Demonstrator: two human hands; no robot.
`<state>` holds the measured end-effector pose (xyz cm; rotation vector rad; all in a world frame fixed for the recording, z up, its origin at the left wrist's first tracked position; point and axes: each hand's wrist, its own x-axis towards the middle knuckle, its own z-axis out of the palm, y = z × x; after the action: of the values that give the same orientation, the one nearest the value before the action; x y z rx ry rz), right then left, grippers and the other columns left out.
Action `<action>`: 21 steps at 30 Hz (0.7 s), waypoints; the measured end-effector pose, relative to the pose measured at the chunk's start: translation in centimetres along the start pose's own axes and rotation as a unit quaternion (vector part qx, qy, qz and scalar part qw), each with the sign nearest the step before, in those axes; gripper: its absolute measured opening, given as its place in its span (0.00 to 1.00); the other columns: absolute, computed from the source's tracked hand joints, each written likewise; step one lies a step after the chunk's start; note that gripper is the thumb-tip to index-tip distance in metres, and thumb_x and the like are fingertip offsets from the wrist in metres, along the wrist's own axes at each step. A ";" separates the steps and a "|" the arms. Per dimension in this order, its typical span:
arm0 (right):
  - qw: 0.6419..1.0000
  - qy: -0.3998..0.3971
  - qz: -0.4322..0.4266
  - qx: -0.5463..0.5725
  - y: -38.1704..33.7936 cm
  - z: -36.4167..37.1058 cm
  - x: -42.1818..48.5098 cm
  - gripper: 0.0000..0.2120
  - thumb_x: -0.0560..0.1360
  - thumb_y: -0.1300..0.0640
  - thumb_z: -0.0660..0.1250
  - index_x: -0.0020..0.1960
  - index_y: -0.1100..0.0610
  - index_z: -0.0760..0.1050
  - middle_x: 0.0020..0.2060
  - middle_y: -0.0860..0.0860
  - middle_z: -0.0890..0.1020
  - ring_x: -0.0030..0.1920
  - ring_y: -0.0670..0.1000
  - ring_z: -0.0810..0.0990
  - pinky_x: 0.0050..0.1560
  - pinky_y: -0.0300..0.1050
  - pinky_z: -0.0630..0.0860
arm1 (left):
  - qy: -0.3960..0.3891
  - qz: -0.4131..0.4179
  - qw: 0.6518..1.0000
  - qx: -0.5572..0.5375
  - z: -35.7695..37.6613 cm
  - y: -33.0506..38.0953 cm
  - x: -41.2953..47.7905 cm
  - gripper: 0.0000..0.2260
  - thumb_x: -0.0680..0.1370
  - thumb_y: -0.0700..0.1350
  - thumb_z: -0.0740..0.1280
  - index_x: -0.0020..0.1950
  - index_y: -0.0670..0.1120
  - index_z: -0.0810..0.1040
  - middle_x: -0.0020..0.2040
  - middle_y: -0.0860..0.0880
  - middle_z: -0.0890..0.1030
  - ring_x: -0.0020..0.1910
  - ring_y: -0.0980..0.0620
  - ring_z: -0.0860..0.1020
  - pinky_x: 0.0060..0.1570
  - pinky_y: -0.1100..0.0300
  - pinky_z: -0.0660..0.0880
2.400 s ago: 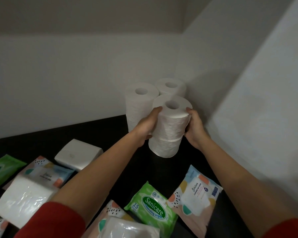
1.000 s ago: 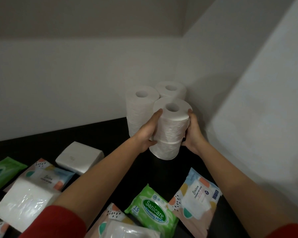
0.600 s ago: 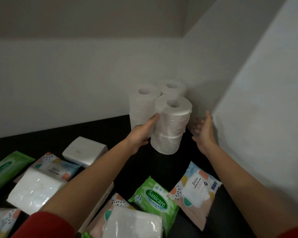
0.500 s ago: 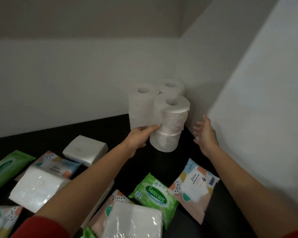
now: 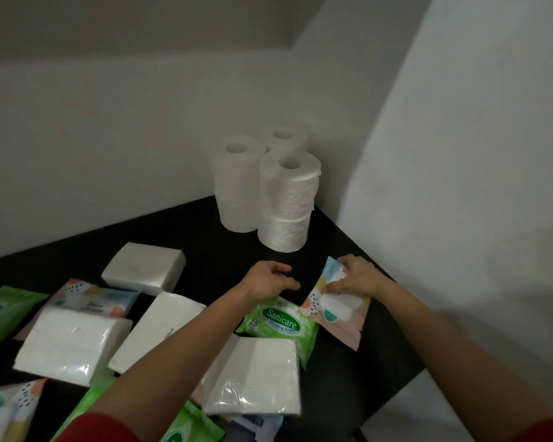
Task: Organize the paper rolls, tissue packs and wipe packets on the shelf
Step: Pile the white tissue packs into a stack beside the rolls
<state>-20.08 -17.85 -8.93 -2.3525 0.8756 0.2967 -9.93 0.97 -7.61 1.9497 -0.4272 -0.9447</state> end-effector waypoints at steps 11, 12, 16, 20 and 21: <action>0.989 0.021 0.073 -0.125 0.9 1.3 0.2 0.55 0.56 0.30 0.74 0.74 0.52 0.57 0.67 0.56 0.65 0.68 0.57 0.61 0.66 0.57 0.64 | -0.055 -0.003 0.997 0.054 2.1 -0.9 0.6 0.25 0.70 0.38 0.74 0.65 0.41 0.73 0.53 0.45 0.82 0.50 0.52 0.81 0.43 0.67 0.77; 0.989 0.021 0.076 -0.126 0.9 1.2 0.2 0.54 0.56 0.30 0.74 0.73 0.52 0.58 0.66 0.56 0.65 0.68 0.57 0.62 0.66 0.56 0.65 | -0.056 -0.003 0.997 0.052 2.1 -1.0 0.7 0.25 0.70 0.38 0.74 0.65 0.42 0.73 0.53 0.45 0.83 0.50 0.52 0.81 0.42 0.67 0.77; 0.990 0.027 0.092 -0.105 0.8 0.9 0.0 0.50 0.58 0.35 0.77 0.71 0.52 0.59 0.66 0.56 0.62 0.69 0.59 0.60 0.67 0.58 0.65 | -0.059 0.002 0.997 0.049 1.9 -1.3 0.9 0.24 0.70 0.39 0.74 0.65 0.44 0.74 0.54 0.45 0.82 0.51 0.52 0.81 0.44 0.66 0.77; 0.995 0.006 0.102 -0.018 0.9 0.7 0.7 0.51 0.45 0.35 0.79 0.60 0.52 0.60 0.59 0.54 0.72 0.62 0.57 0.71 0.63 0.60 0.69 | -0.060 0.006 0.997 0.053 1.8 -1.8 1.3 0.25 0.70 0.41 0.74 0.66 0.44 0.74 0.55 0.44 0.81 0.55 0.50 0.80 0.57 0.59 0.76; 0.995 0.005 0.102 0.008 0.9 0.6 0.8 0.49 0.45 0.38 0.81 0.57 0.52 0.60 0.56 0.53 0.74 0.59 0.56 0.73 0.61 0.59 0.71 | -0.062 0.008 0.997 0.054 1.7 -1.8 1.3 0.25 0.70 0.41 0.74 0.66 0.44 0.74 0.56 0.44 0.81 0.55 0.50 0.80 0.58 0.58 0.76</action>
<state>-20.07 -18.37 -10.13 -2.2555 1.1207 0.3597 -10.49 0.12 -10.26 1.9887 -0.5746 -1.0560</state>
